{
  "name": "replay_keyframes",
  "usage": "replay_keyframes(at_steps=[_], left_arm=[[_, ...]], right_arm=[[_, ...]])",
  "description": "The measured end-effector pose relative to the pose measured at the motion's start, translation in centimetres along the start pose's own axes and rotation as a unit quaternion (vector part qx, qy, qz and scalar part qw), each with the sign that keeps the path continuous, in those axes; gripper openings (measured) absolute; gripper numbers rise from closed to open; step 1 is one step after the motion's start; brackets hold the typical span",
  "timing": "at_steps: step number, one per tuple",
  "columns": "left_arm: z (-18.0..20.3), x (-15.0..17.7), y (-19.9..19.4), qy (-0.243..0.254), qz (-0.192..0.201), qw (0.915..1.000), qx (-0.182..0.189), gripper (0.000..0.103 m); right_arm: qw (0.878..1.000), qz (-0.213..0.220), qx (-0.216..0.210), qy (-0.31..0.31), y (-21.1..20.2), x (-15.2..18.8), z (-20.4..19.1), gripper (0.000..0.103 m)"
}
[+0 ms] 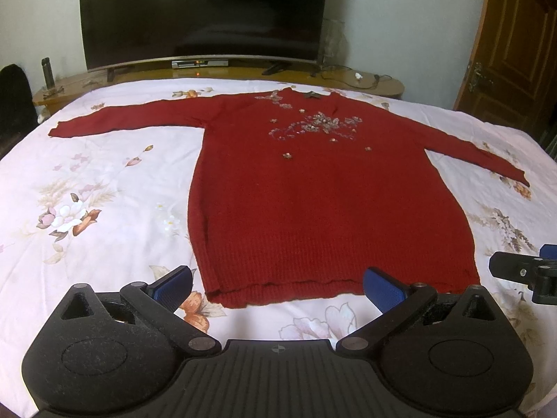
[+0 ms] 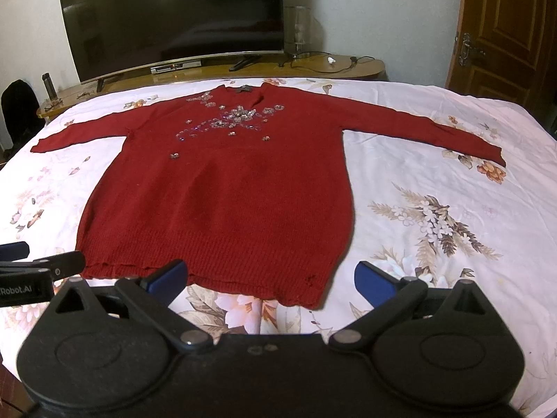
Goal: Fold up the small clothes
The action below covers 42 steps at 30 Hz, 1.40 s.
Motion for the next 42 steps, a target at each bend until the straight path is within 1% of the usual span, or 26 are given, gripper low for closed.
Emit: replay_keyframes(at_steps=[3, 6, 9, 11, 13, 15, 19, 21, 23, 25, 26, 27, 29, 32, 35, 37, 39, 42], left_arm=[[-0.1, 0.0, 0.2, -0.006, -0.007, 0.9999, 0.009, 0.103], [-0.8, -0.4, 0.7, -0.027, -0.007, 0.9995, 0.014, 0.103], [-2.0, -1.5, 1.9, -0.056, -0.002, 0.9983, 0.014, 0.103], [-2.5, -2.5, 3.0, -0.066, 0.005, 0.9974, 0.029, 0.103], [-2.9, -3.6, 4.2, -0.072, 0.017, 0.9972, 0.015, 0.103], [-2.9, -4.9, 5.6, -0.067, 0.034, 0.9972, -0.002, 0.103], [-2.4, -7.0, 8.7, -0.057, 0.051, 0.9967, -0.027, 0.103], [-2.1, -8.0, 10.4, -0.064, 0.043, 0.9968, -0.022, 0.103], [-1.9, -8.9, 12.1, -0.080, 0.031, 0.9962, -0.012, 0.103], [-1.3, -9.6, 13.6, -0.088, 0.031, 0.9956, -0.004, 0.103], [-1.0, -10.0, 14.4, -0.086, 0.031, 0.9958, -0.008, 0.103], [-0.6, -10.3, 15.3, -0.082, 0.027, 0.9962, -0.015, 0.103], [0.0, -10.8, 17.0, -0.073, 0.019, 0.9969, -0.023, 0.103], [0.8, -11.3, 19.3, -0.063, 0.007, 0.9973, -0.036, 0.103], [1.3, -11.7, 21.3, -0.057, -0.006, 0.9972, -0.049, 0.103], [1.6, -12.0, 22.2, -0.055, -0.012, 0.9969, -0.055, 0.103], [1.9, -12.3, 22.8, -0.056, -0.013, 0.9965, -0.061, 0.103], [2.3, -12.6, 23.6, -0.059, -0.018, 0.9959, -0.066, 0.103]], right_arm=[[1.000, 0.000, 0.001, 0.001, 0.1, 0.0, 0.0, 0.102], [1.000, 0.007, 0.003, 0.003, 0.0, 0.0, 0.4, 0.102], [0.999, 0.031, 0.001, 0.010, -0.4, -0.3, 1.3, 0.102], [0.999, 0.049, 0.008, 0.022, -0.7, -0.7, 2.5, 0.102], [0.997, 0.066, 0.017, 0.046, -0.7, -1.4, 4.4, 0.102], [0.994, 0.079, 0.030, 0.071, -0.6, -2.0, 6.5, 0.102], [0.985, 0.123, 0.050, 0.111, -0.3, -3.8, 11.1, 0.102], [0.978, 0.158, 0.069, 0.114, 0.1, -4.9, 13.9, 0.102], [0.970, 0.187, 0.080, 0.133, 1.0, -6.0, 16.9, 0.102], [0.960, 0.218, 0.060, 0.167, 2.4, -6.9, 20.8, 0.102], [0.958, 0.206, 0.058, 0.190, 3.7, -7.6, 23.2, 0.100], [0.957, 0.196, 0.066, 0.206, 4.6, -8.1, 25.1, 0.100], [0.948, 0.204, 0.065, 0.237, 6.0, -8.9, 28.9, 0.100], [0.926, 0.241, 0.062, 0.285, 7.6, -9.9, 34.7, 0.099], [0.905, 0.253, 0.074, 0.335, 9.8, -10.3, 39.7, 0.098], [0.894, 0.259, 0.077, 0.359, 10.9, -10.1, 42.1, 0.098], [0.886, 0.262, 0.078, 0.375, 11.8, -9.9, 43.9, 0.098], [0.881, 0.260, 0.070, 0.388, 12.7, -9.7, 45.3, 0.098]])
Point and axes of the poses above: each gripper's, at about its wrist camera, not at the fingertips, and y roughly the way its jaws point, z to its right, x to its underside, the point moved 3 cm from there along y, roughly the way its jaws point, and after that the axes turned 14 degrees about -x, right-handed, at the moved point
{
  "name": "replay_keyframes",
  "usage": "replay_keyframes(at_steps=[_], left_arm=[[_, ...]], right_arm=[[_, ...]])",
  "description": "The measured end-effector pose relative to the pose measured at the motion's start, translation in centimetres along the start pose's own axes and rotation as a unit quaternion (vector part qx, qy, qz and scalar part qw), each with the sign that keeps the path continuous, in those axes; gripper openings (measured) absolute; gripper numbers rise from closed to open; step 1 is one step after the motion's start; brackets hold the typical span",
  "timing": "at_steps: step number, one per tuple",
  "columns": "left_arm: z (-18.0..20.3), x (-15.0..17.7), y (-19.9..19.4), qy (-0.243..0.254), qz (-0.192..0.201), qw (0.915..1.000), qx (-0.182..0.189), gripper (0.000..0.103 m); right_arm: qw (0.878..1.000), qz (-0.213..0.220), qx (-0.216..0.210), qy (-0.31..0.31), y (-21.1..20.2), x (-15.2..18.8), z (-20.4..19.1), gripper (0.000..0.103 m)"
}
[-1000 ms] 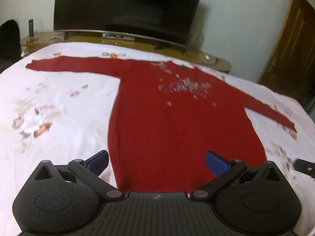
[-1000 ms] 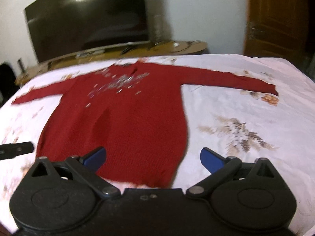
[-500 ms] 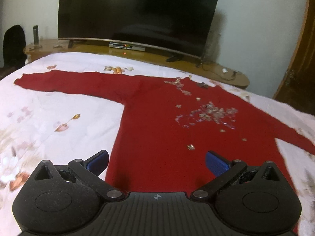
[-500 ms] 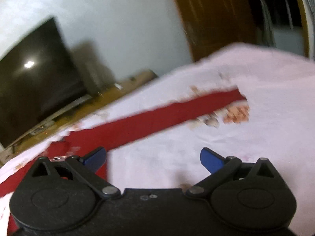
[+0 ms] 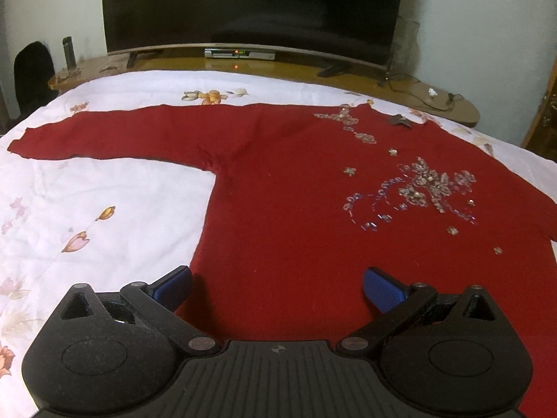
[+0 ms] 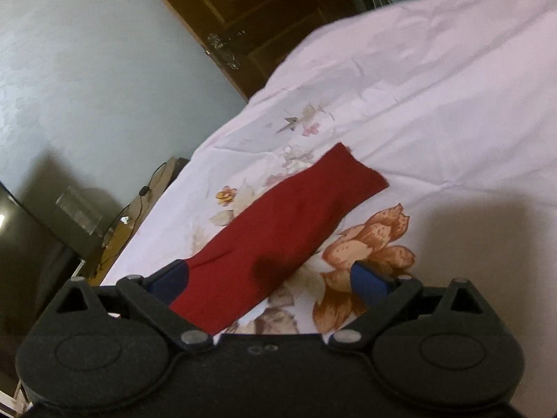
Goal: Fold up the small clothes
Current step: 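Move the right gripper to the sweater sleeve cuff and grasp it, then lift the sleeve with the right gripper, fold it across the body, release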
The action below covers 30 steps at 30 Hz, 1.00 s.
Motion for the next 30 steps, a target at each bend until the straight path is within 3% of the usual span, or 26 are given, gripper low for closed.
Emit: replay_keyframes(at_steps=[9, 10, 11, 13, 15, 20, 22, 24, 25, 30], left_arm=[[1.5, -0.7, 1.4, 0.007, -0.007, 0.9999, 0.001, 0.103], [1.5, -0.7, 1.5, 0.007, -0.008, 0.9999, 0.001, 0.103], [1.5, -0.7, 1.6, 0.006, -0.009, 0.9999, 0.002, 0.103], [1.4, -0.7, 1.8, 0.006, -0.011, 0.9999, 0.005, 0.103], [1.3, -0.8, 1.9, 0.010, -0.013, 0.9999, 0.006, 0.103], [0.8, -1.4, 2.3, 0.004, -0.012, 0.9999, 0.005, 0.103], [0.4, -1.6, 2.4, 0.000, -0.010, 0.9999, -0.001, 0.103], [-0.3, -1.6, 2.4, -0.007, -0.013, 0.9999, -0.002, 0.103], [-0.7, -1.6, 2.5, -0.011, -0.016, 0.9998, -0.001, 0.103], [-3.7, -1.6, 3.1, -0.057, -0.027, 0.9979, -0.012, 0.103]], right_arm=[[0.997, 0.023, -0.063, 0.041, 2.0, -1.7, 1.8, 0.092], [0.996, 0.026, -0.067, 0.048, 2.1, -1.8, 2.1, 0.082], [0.996, 0.028, -0.069, 0.054, 1.9, -1.8, 2.4, 0.052], [0.995, 0.020, -0.061, 0.082, 1.9, -1.7, 3.5, 0.026], [0.993, 0.025, -0.063, 0.093, 1.5, -1.6, 4.3, 0.026], [0.987, 0.053, -0.078, 0.127, 1.3, -2.1, 4.8, 0.042], [0.987, 0.054, -0.077, 0.132, 1.6, -2.3, 4.9, 0.041], [0.989, 0.045, -0.072, 0.121, 2.1, -2.6, 4.7, 0.031], [0.992, 0.036, -0.056, 0.110, 2.5, -2.8, 4.5, 0.008], [0.999, 0.021, -0.002, 0.028, 3.4, -3.2, 2.6, 0.006]])
Point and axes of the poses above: each gripper's, at about its wrist camera, not at the fingertips, and y roughly the way its jaws point, z to its right, x to its underside, the point moved 3 cm from there along y, roughly the way its jaws point, and after that the axes turned 14 degrees about -x, right-handed, at the moved point
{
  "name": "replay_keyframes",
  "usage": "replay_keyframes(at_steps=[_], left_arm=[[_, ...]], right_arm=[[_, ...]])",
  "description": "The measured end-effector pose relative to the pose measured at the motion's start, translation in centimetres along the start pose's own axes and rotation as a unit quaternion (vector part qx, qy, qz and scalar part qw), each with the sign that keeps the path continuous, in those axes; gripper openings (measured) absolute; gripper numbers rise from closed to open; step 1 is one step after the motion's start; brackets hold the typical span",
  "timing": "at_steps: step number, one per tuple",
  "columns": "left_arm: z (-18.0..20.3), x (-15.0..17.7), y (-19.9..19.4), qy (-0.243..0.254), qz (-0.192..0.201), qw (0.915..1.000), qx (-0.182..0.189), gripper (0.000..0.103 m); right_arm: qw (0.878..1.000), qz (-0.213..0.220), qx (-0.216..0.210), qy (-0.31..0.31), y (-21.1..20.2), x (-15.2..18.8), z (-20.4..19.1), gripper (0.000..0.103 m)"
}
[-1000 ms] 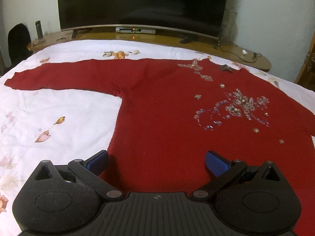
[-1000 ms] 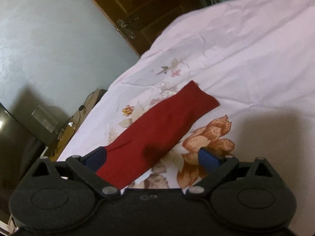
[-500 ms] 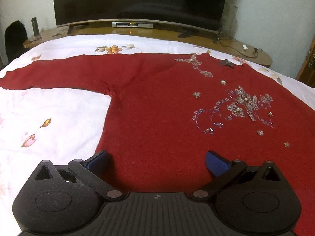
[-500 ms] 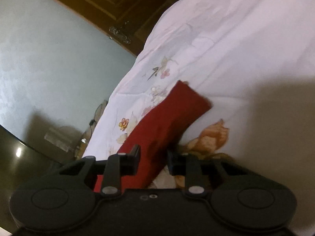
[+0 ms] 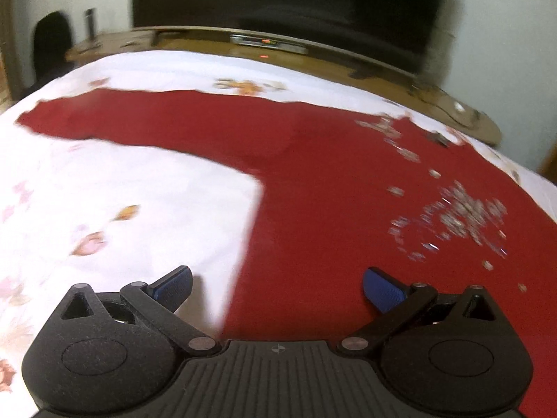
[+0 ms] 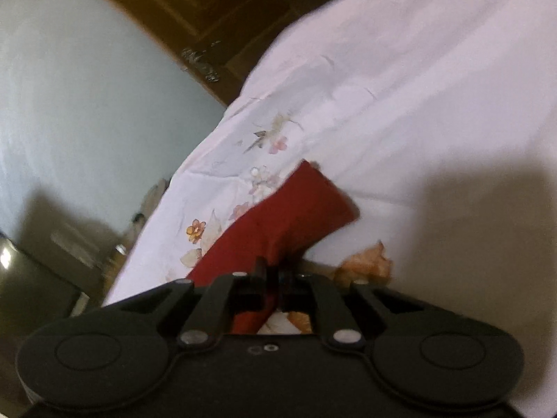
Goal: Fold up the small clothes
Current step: 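Lift the sleeve with the right gripper, fold it across the body, release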
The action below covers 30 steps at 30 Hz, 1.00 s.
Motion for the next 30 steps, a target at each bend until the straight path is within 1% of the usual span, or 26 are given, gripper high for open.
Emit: replay_keyframes(at_steps=[2, 5, 6, 10, 12, 14, 17, 19, 21, 25, 27, 30], left_arm=[[-1.3, -0.1, 0.7, -0.015, -0.011, 0.9998, 0.002, 0.103], [-3.4, -0.1, 1.6, -0.041, -0.017, 0.9988, 0.020, 0.103], [-3.9, -0.2, 1.8, -0.045, -0.016, 0.9985, 0.026, 0.103], [-5.4, -0.7, 2.5, -0.047, -0.008, 0.9982, 0.035, 0.103], [-6.2, -1.0, 2.8, -0.049, -0.007, 0.9983, 0.031, 0.103], [-7.3, -1.2, 3.2, -0.059, -0.010, 0.9977, 0.033, 0.103], [-9.3, -1.4, 3.4, -0.068, -0.015, 0.9967, 0.041, 0.103], [-10.8, -1.4, 3.5, -0.074, -0.020, 0.9954, 0.057, 0.103], [-11.9, -1.3, 3.7, -0.081, -0.024, 0.9941, 0.067, 0.103], [-13.9, -1.1, 3.6, -0.080, -0.018, 0.9945, 0.065, 0.103], [-14.5, -1.0, 3.7, -0.082, -0.019, 0.9943, 0.067, 0.103], [-14.7, -0.9, 3.7, -0.082, -0.019, 0.9934, 0.078, 0.103]], right_arm=[[0.999, -0.003, 0.007, -0.039, 0.3, 0.0, -1.8, 0.006], [0.996, -0.001, -0.006, -0.084, -0.5, 0.0, -4.8, 0.006], [0.994, -0.002, -0.012, -0.104, -0.6, 0.2, -6.5, 0.006], [0.982, -0.010, -0.054, -0.178, -0.9, 2.3, -13.8, 0.006], [0.973, -0.022, -0.085, -0.211, -0.8, 4.4, -18.0, 0.006], [0.963, -0.037, -0.114, -0.240, -0.7, 7.1, -21.8, 0.006], [0.945, -0.070, -0.160, -0.277, -0.1, 12.3, -27.5, 0.006], [0.934, -0.096, -0.185, -0.289, 0.6, 15.7, -30.5, 0.006], [0.919, -0.122, -0.202, -0.315, 1.2, 19.5, -33.1, 0.006], [0.889, -0.188, -0.233, -0.347, 2.3, 27.2, -36.6, 0.006], [0.874, -0.222, -0.239, -0.359, 3.0, 30.6, -37.3, 0.006], [0.858, -0.264, -0.234, -0.373, 3.4, 35.3, -37.7, 0.006]])
Point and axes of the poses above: each gripper's, at about its wrist camera, not at the fingertips, and y roughly the way its jaws point, z to its right, x to its underside, the point moved 3 cm from there along y, roughly the way its jaws point, and after that the axes turned 14 degrees about -x, right-handed, at the moved point
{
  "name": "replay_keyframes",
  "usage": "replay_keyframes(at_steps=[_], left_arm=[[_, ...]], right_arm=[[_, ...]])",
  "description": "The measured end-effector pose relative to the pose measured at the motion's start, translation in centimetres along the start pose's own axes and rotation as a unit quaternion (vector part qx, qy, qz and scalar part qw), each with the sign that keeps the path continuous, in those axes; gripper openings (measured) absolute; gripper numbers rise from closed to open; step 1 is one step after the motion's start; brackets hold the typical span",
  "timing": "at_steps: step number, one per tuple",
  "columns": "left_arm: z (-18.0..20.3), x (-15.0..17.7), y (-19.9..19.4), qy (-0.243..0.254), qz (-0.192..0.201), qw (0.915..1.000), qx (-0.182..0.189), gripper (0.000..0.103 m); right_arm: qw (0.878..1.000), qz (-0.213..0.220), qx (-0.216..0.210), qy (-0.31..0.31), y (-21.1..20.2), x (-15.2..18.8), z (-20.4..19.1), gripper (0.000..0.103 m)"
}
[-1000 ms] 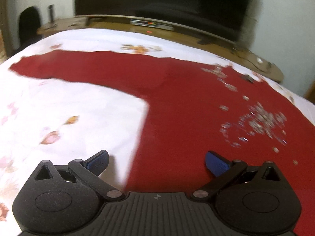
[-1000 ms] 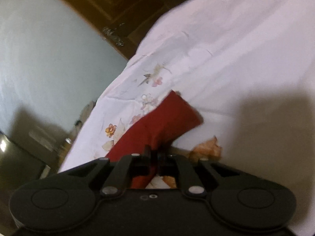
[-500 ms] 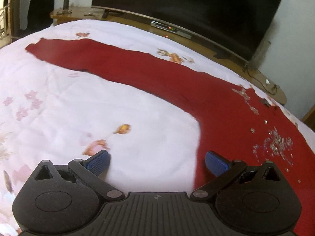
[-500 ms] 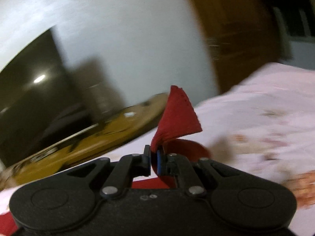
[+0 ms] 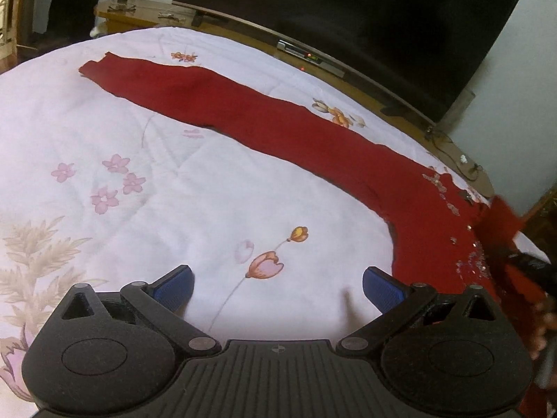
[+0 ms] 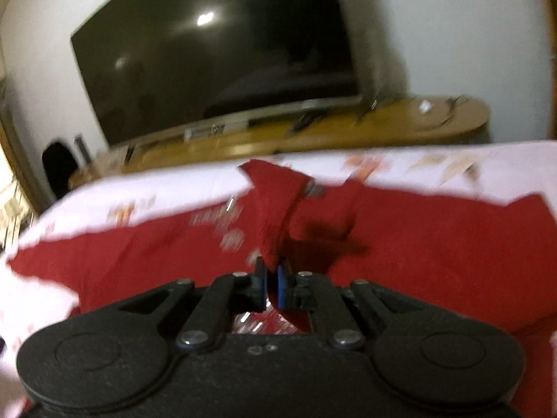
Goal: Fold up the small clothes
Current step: 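Lift the sleeve with the right gripper, fold it across the body, release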
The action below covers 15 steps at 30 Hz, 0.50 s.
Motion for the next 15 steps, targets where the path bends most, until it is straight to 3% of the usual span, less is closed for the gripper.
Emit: replay_keyframes(at_steps=[3, 7, 10, 13, 14, 15], left_arm=[[0.3, -0.1, 0.1, 0.001, -0.001, 0.9999, 0.017, 0.103], [1.6, -0.7, 0.0, 0.001, 0.005, 0.9988, 0.048, 0.103], [4.6, -1.6, 0.4, 0.006, 0.008, 0.9966, 0.082, 0.103], [9.3, -2.5, 0.8, 0.020, 0.008, 0.9907, 0.134, 0.102], [11.1, -2.7, 1.1, 0.030, 0.008, 0.9877, 0.154, 0.097], [13.0, -2.7, 1.3, 0.039, 0.002, 0.9848, 0.169, 0.076]], right_arm=[[0.999, -0.030, -0.015, -0.010, 2.4, 1.7, -1.5, 0.008], [0.998, -0.030, -0.018, -0.048, 2.5, 2.5, -3.2, 0.030], [0.998, 0.008, -0.014, -0.057, -0.9, 2.3, -3.2, 0.034], [0.999, 0.032, 0.002, -0.021, -4.4, 2.4, -1.1, 0.034], [0.999, 0.039, 0.011, -0.009, -5.6, 2.7, -0.4, 0.035], [0.999, 0.045, 0.019, 0.004, -6.8, 3.0, 0.2, 0.036]])
Point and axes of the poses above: each gripper's, at about its wrist camera, not at the fingertips, and y roughly the way its jaws point, z to its right, x to its underside, the point moved 3 cm from there along y, roughly the way its jaws point, and after that the axes turned 14 degrees about -x, right-handed, at the moved point
